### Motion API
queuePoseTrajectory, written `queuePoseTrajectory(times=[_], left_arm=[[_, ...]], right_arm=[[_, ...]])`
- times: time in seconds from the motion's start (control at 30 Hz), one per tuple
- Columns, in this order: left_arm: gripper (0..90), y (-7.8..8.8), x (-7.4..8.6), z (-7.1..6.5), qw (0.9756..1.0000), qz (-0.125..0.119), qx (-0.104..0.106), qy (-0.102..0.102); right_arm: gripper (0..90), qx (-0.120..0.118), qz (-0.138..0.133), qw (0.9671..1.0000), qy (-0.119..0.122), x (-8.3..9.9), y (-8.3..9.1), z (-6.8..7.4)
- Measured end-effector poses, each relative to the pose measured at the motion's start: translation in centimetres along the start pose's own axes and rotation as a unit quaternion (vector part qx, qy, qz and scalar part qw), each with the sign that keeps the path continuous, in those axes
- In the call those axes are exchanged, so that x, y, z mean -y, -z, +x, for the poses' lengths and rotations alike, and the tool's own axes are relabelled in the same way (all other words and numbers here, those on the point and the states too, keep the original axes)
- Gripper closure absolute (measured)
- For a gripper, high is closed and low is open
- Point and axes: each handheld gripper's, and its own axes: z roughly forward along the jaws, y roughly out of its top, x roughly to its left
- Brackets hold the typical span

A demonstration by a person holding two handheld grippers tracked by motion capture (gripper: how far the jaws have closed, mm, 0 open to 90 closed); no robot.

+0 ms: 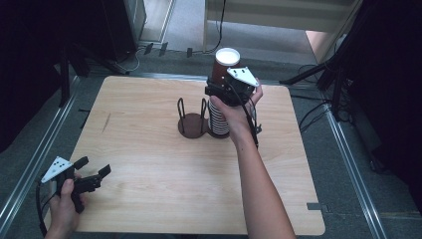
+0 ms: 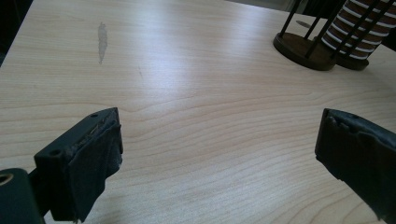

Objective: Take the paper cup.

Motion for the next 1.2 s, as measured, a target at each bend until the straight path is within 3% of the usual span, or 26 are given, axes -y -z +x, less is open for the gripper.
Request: queuePoseTrajectory(times=[0.8, 1.2], left_arm=[[1.6, 0.0, 0.0, -0.1, 1.0, 0.0, 0.0, -0.004], [1.6, 0.0, 0.0, -0.1, 1.0, 0.0, 0.001, -0.004]], right_arm=[[10.1, -0.003, -0.02, 0.9998, 0.001, -1.7, 1.1, 0.3], [10.8, -0.008, -0.034, 0.9994, 0.009, -4.3, 2.0, 0.9]])
